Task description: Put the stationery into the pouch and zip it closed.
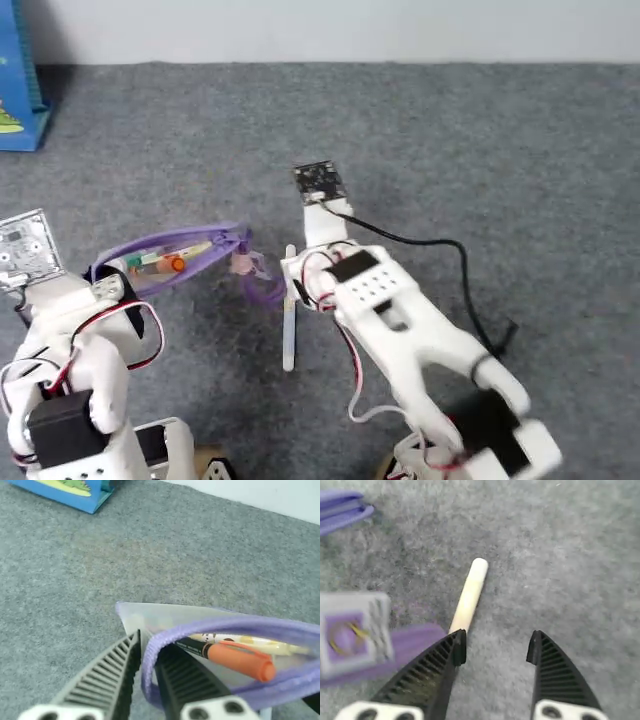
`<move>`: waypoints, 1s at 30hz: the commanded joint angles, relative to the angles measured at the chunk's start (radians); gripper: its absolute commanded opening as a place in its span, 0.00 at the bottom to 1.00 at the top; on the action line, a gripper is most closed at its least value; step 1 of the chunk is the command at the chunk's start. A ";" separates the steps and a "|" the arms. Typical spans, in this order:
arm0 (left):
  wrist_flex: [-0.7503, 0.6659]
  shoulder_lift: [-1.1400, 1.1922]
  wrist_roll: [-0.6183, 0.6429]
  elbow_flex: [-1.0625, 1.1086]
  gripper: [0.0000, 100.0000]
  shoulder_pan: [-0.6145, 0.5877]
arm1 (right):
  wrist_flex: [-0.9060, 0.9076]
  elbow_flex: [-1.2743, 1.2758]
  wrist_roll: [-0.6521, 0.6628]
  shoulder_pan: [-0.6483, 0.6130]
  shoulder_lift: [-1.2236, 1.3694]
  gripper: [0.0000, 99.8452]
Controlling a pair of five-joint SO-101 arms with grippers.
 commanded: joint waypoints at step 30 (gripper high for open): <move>-0.028 -0.018 -0.017 0.007 0.01 0.121 | 0.355 -0.399 -0.003 0.143 0.153 0.01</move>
